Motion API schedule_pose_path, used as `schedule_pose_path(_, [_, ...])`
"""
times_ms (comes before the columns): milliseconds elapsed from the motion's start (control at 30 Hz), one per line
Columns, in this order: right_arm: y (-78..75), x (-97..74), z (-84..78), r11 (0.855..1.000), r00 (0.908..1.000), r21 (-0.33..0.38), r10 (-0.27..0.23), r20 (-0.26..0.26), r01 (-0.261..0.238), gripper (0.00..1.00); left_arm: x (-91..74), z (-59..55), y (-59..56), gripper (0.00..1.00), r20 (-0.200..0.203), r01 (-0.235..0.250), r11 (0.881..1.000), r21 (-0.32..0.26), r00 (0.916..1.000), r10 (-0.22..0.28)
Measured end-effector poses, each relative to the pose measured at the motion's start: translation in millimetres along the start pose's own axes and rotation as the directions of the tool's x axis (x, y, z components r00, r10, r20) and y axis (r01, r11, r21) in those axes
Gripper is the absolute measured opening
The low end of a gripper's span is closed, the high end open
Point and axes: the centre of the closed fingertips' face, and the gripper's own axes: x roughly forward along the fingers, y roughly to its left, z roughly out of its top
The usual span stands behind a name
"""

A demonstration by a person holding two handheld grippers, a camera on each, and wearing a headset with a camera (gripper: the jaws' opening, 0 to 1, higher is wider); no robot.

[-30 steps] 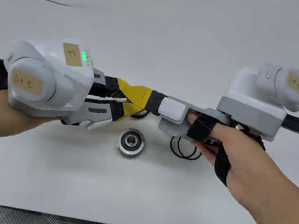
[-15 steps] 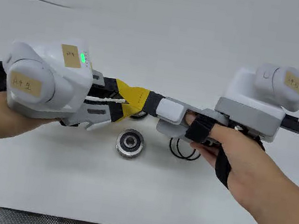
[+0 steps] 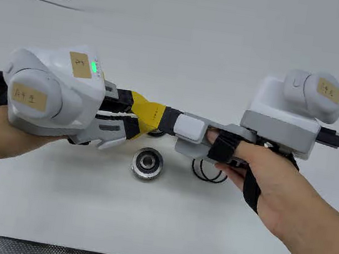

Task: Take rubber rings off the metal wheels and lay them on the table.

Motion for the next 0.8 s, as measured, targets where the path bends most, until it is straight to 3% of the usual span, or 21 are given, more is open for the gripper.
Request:
schedule_pose_path(467, [-4.7,-2.6,2.6,1.000,0.9997,-0.005,-0.022,0.008,0.022,0.58,-0.3,-0.1,-0.2,0.12,0.000,0.000,1.000,0.003,1.0000,0.000])
schedule_pose_path(800, [-1.2,-4.0,4.4,1.000,0.9998,0.002,-0.009,0.016,0.009,0.58,-0.2,0.0,-0.3,0.12,0.001,0.001,1.000,0.002,1.0000,-0.001])
